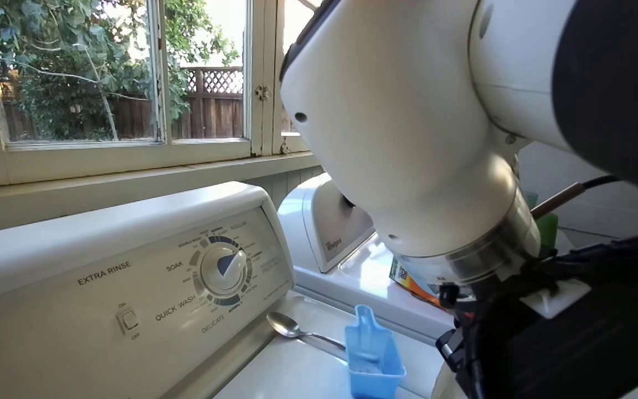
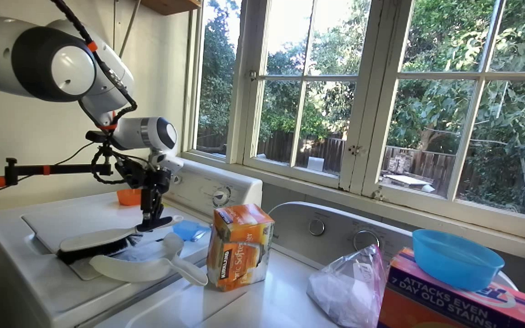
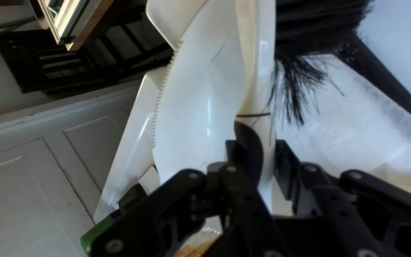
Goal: Use the white hand broom to sweep the white detergent on the dustpan
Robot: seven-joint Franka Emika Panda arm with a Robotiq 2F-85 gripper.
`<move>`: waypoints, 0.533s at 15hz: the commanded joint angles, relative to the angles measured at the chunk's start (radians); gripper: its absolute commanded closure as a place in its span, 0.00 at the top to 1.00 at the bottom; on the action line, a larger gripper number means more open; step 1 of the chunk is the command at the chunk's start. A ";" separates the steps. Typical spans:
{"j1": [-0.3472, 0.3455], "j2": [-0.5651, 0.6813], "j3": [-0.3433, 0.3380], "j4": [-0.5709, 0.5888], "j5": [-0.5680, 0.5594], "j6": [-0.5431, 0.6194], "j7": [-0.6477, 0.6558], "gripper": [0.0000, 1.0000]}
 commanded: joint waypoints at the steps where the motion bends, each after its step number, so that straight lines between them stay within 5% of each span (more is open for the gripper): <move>1: 0.023 0.027 -0.022 0.054 0.007 -0.027 0.074 0.07; 8: 0.036 0.031 -0.036 0.086 0.009 -0.064 0.183 0.07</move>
